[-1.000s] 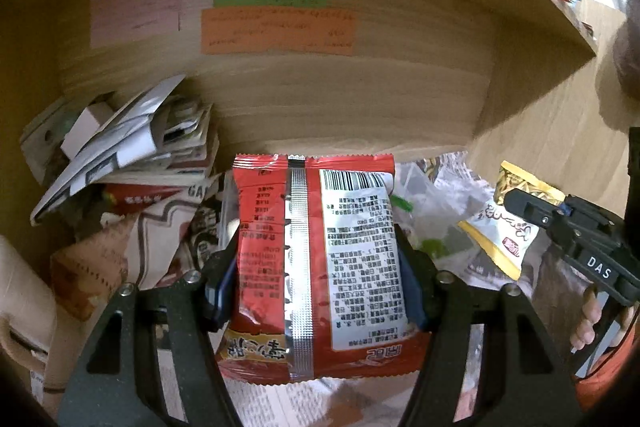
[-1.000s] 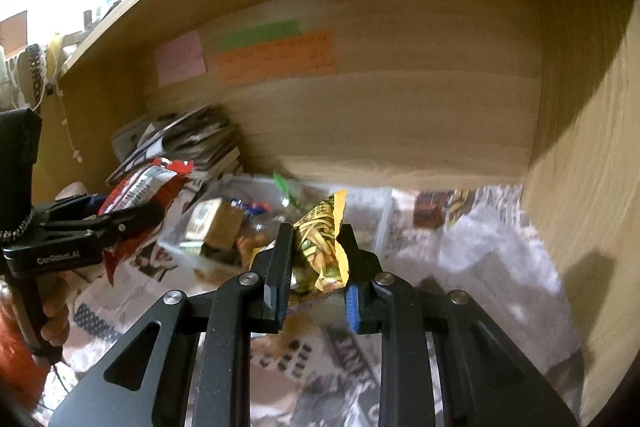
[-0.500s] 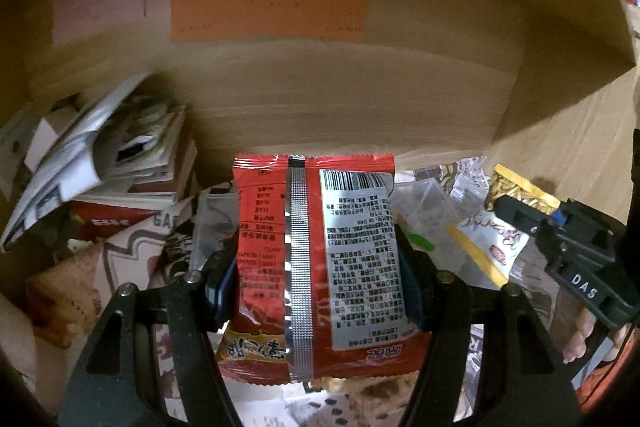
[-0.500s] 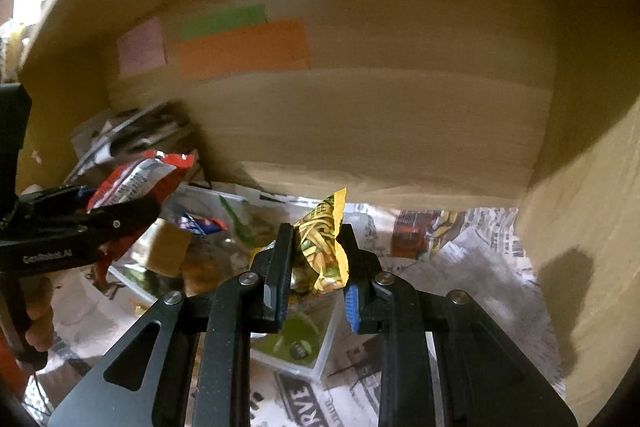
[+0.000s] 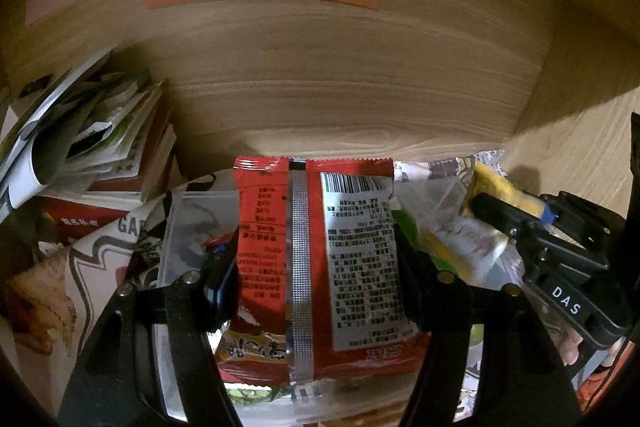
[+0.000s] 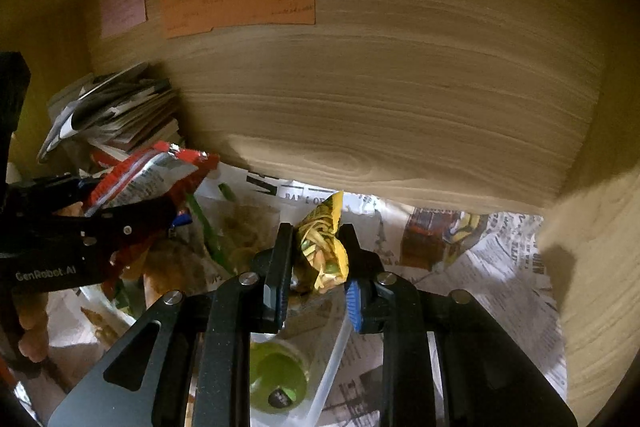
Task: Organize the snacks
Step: 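Carry the red bag and gold snack into the clear box and release both, then grasp the orange-labeled pastry pack with the left gripper while the right gripper grasps the peanut brittle pack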
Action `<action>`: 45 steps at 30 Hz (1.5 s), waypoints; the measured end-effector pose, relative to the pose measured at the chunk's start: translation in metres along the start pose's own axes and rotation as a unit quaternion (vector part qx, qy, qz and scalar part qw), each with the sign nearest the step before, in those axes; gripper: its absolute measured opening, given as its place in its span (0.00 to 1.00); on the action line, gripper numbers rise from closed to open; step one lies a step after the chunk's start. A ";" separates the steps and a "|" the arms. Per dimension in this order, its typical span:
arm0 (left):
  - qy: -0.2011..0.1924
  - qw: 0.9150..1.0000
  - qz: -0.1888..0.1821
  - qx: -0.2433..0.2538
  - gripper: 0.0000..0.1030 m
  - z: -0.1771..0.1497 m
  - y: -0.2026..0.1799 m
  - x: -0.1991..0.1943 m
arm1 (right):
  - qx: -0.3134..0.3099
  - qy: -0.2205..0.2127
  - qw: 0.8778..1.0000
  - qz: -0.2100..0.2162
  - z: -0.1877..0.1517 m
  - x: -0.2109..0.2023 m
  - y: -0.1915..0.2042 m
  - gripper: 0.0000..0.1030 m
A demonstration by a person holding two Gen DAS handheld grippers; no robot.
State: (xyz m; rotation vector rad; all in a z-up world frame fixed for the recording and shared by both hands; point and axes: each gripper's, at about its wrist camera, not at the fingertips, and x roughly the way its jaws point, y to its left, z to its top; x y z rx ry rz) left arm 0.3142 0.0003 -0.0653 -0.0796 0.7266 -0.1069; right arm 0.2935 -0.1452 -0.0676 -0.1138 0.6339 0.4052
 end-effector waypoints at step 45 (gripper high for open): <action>0.009 1.000 0.020 0.002 0.91 -0.123 0.054 -0.087 | 0.015 0.112 0.991 0.074 -0.097 -0.003 0.093 0.82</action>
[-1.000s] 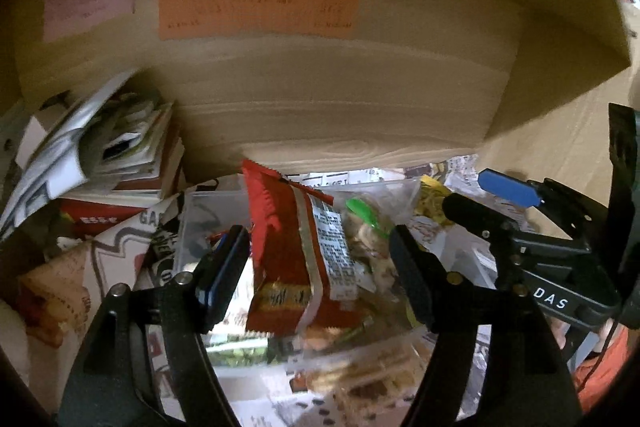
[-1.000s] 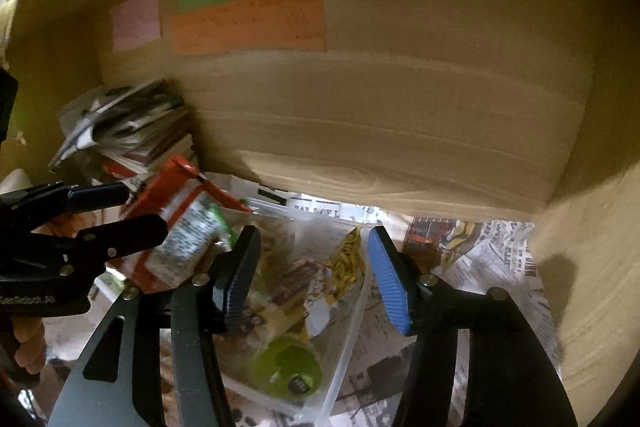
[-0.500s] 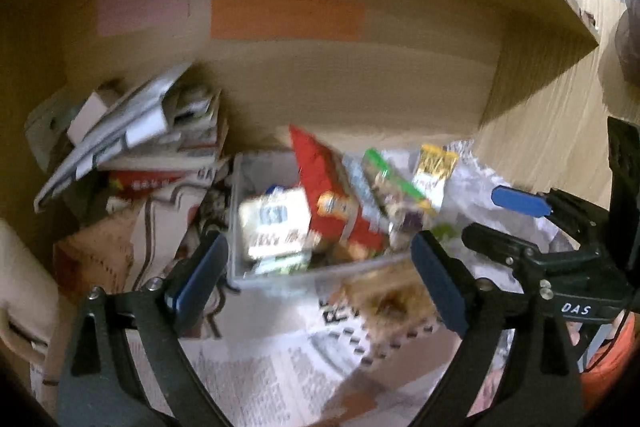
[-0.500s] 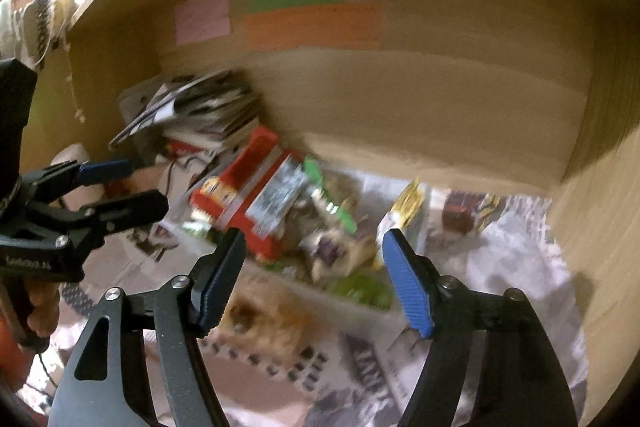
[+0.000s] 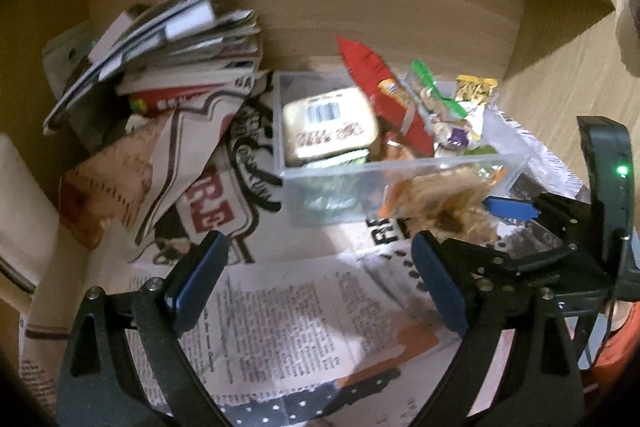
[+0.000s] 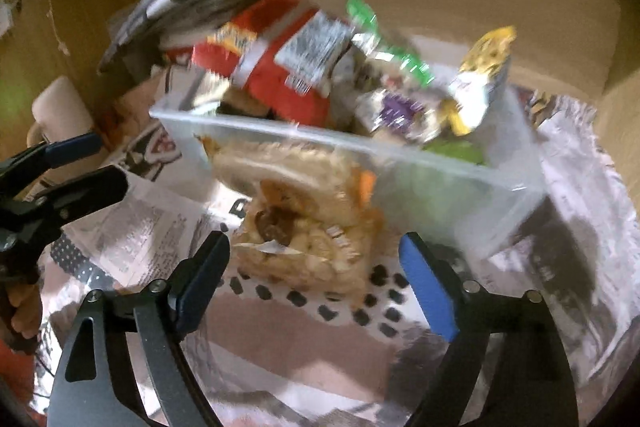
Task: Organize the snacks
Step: 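Grasp the orange-labeled pastry pack with the left gripper while the right gripper grasps the peanut brittle pack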
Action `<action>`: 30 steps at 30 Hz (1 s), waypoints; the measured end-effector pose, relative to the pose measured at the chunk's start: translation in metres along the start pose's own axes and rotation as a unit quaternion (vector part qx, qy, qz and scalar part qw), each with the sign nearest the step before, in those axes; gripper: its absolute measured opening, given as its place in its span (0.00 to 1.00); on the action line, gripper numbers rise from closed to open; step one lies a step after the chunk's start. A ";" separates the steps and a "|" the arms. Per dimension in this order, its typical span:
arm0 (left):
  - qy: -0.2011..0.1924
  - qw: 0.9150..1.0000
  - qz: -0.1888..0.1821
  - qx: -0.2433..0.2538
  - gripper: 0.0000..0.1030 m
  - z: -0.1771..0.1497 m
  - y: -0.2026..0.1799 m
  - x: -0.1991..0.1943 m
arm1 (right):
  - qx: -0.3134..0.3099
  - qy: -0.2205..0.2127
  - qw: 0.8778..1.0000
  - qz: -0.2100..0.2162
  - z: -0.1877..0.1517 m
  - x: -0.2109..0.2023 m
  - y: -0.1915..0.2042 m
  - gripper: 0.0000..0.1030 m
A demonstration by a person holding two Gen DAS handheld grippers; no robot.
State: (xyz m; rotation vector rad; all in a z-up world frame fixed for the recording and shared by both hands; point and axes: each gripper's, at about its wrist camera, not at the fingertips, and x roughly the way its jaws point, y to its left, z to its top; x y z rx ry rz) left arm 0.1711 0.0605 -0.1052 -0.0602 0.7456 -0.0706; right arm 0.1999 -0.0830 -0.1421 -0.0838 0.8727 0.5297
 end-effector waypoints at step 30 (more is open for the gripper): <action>0.052 0.996 -0.068 0.024 0.91 -0.003 -0.065 0.032 | 0.049 -0.047 0.997 -0.034 -0.045 -0.068 -0.042 0.70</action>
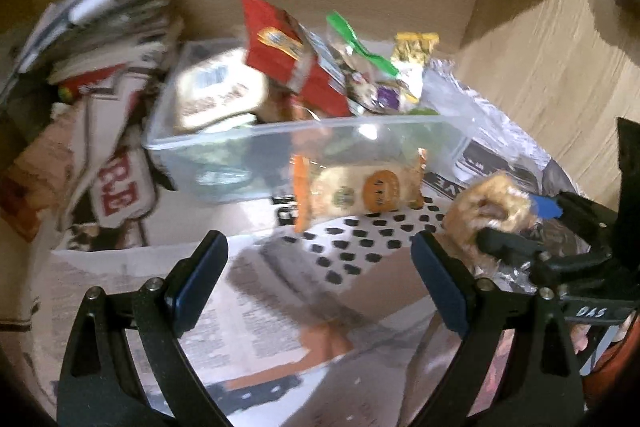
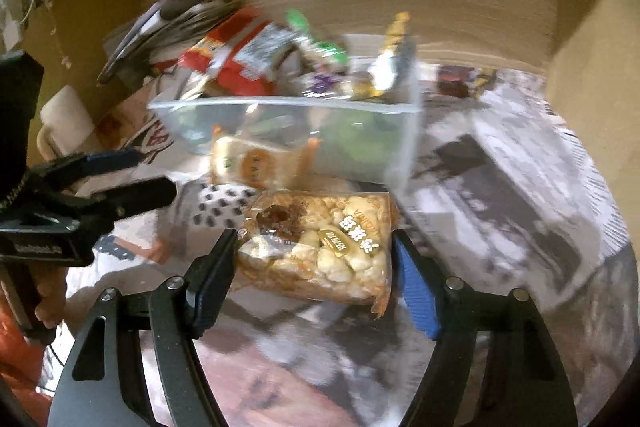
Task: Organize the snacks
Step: 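Grasp the orange-labeled pastry pack with the left gripper while the right gripper grasps the peanut brittle pack, then carry the pastry pack and peanut brittle into the clear box and release both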
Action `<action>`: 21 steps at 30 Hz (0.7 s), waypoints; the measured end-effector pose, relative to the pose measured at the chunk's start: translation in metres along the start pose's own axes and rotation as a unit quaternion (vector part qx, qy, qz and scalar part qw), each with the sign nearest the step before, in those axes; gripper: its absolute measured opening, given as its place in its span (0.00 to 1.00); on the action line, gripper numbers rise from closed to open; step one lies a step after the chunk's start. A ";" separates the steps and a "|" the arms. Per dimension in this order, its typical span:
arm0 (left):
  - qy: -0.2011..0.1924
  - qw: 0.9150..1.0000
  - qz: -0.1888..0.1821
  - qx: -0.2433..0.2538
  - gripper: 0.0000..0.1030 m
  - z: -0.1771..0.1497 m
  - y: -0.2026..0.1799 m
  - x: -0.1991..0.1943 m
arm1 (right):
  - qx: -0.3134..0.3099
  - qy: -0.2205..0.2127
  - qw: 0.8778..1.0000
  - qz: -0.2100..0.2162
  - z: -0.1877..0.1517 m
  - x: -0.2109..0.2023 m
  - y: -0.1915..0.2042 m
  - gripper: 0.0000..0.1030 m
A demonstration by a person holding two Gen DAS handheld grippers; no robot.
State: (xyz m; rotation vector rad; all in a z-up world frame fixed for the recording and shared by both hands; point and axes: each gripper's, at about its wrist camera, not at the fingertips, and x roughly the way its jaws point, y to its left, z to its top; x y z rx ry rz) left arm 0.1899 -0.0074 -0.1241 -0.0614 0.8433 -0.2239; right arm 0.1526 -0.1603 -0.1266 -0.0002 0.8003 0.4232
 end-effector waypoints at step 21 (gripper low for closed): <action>0.051 0.998 -0.032 -0.002 0.71 0.035 -0.030 0.073 | 0.036 -0.009 0.999 0.020 0.008 0.005 -0.044 0.70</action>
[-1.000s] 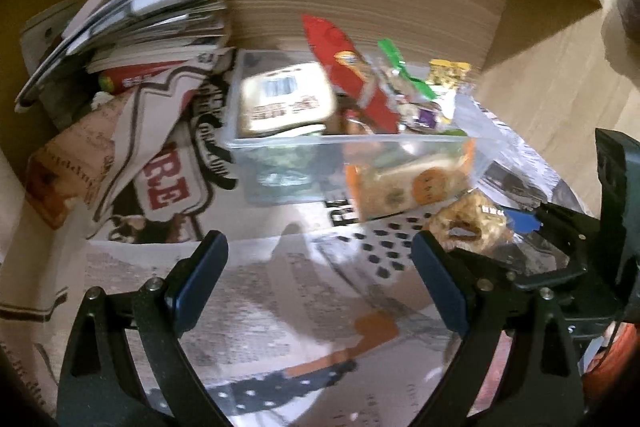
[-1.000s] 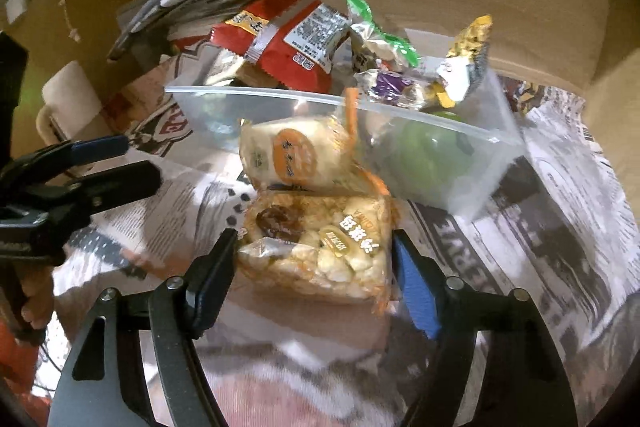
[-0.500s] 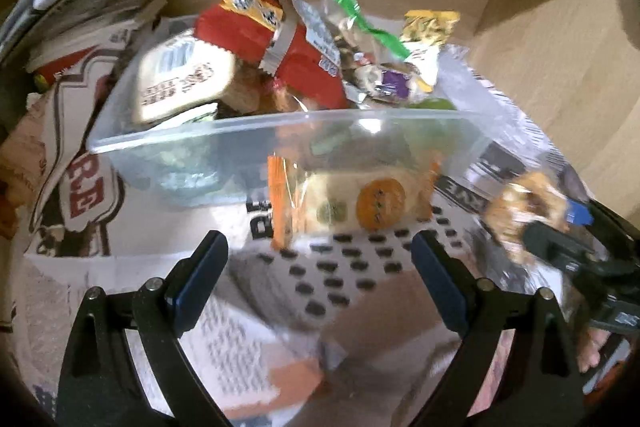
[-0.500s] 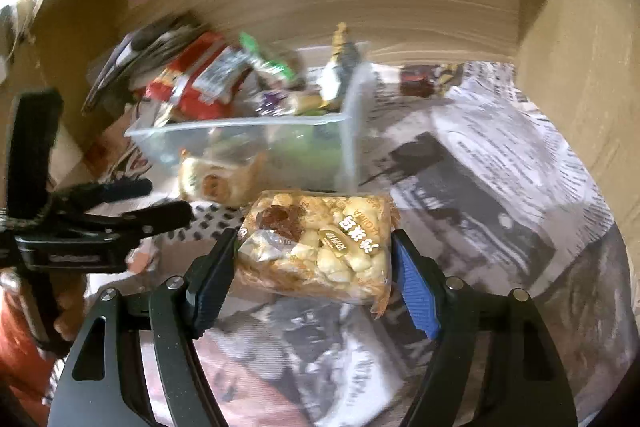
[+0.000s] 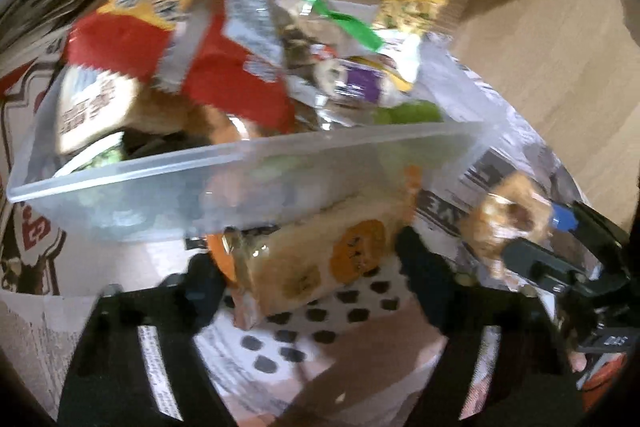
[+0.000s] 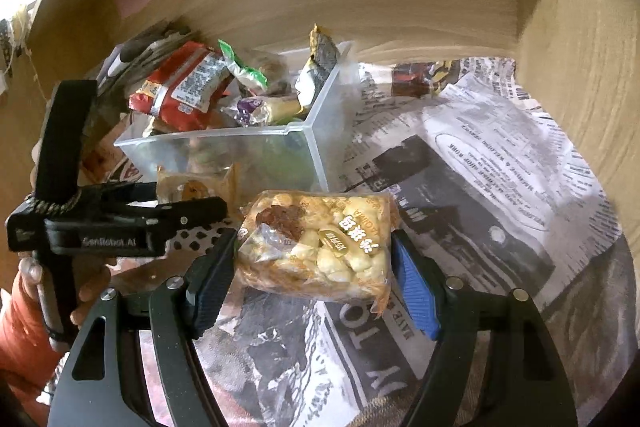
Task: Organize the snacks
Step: 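Carry the pastry pack and peanut brittle into the clear box and release both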
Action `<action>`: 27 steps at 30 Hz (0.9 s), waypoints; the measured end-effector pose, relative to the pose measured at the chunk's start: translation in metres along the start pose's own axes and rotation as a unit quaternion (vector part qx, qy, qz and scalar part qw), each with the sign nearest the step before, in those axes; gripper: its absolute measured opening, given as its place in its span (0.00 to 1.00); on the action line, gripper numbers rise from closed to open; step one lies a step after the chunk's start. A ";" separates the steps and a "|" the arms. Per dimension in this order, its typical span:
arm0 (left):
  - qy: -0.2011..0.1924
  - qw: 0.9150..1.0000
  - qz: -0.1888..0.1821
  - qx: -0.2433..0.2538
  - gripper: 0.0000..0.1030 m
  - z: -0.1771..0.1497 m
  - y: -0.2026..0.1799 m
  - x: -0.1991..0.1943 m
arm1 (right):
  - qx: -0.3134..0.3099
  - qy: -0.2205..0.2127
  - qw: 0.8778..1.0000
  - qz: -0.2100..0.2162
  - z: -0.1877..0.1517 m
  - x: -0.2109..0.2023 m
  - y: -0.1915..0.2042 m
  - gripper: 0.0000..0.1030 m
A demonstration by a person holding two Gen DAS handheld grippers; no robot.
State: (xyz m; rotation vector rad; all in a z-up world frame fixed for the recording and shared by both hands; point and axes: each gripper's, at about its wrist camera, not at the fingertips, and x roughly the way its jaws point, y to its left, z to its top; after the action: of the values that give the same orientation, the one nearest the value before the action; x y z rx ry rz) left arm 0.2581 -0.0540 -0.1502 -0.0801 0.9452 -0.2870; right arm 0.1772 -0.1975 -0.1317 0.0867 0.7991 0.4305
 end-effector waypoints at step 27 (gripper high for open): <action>-0.117 0.992 0.006 0.049 0.21 -0.052 -0.027 -0.119 | -0.023 -0.045 0.999 0.005 0.008 -0.034 0.032 0.70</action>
State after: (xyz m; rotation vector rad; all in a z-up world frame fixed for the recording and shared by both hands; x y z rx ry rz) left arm 0.1448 -0.0440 -0.0820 -0.0177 0.6979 -0.3045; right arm 0.1514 -0.1812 -0.0959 0.0666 0.6994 0.4518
